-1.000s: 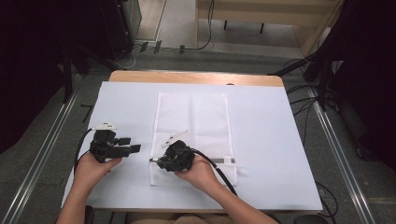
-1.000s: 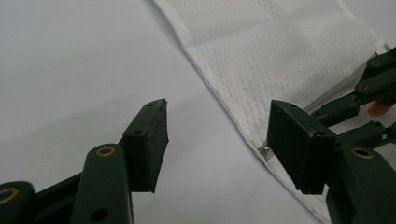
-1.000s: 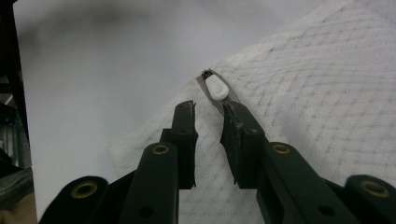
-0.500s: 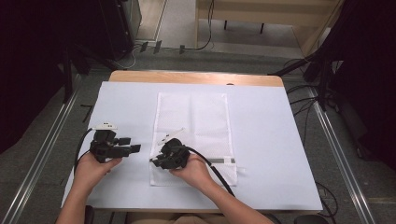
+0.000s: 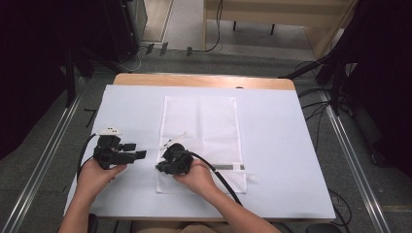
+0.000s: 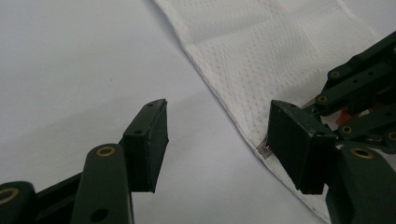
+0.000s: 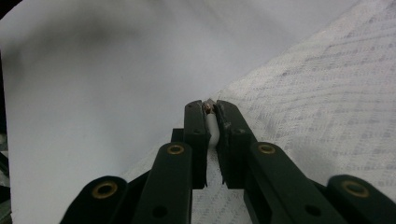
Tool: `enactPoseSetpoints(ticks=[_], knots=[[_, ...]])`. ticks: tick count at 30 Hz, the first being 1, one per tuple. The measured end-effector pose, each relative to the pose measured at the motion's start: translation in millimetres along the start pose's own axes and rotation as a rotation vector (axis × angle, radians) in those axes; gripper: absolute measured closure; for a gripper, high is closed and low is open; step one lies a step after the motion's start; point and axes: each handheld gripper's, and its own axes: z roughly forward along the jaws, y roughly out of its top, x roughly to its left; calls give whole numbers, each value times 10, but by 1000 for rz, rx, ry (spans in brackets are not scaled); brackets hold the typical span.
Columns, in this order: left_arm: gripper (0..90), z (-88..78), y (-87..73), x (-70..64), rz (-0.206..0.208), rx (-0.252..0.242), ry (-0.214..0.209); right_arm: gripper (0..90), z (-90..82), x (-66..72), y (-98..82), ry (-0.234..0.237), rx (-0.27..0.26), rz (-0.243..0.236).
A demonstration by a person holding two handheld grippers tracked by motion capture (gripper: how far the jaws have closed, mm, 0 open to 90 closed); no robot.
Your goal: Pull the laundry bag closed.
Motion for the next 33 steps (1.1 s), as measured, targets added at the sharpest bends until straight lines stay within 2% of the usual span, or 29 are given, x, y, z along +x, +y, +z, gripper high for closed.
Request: enactPoseSetpoints(ticks=[6,8,13,15,16,19,22,27,33], knots=[[404,-2,-14,-7,9,16,-18,861,15,-1,9,-9,-5,-8],[412,7,-25,-15,15,36,-27,871,1,13,11,-18,0,-21],[427,18,-41,-34,26,42,-49,874,-50,-6,27,-3,-12,-23],[427,21,-44,-51,42,46,-61,874,-66,-3,33,-2,-15,-23],[430,29,-48,-61,44,51,-77,874,-92,5,47,-1,-26,-21],[430,40,-57,-77,48,65,-91,874,-110,12,59,-3,-33,-24],[423,74,-88,-98,54,89,-128,874,-136,9,87,-2,-44,-18],[422,116,-96,-113,53,114,-137,874,-180,14,115,-2,-61,-21],[423,190,-93,-182,74,141,-154,874,-240,6,170,0,-83,-9]])
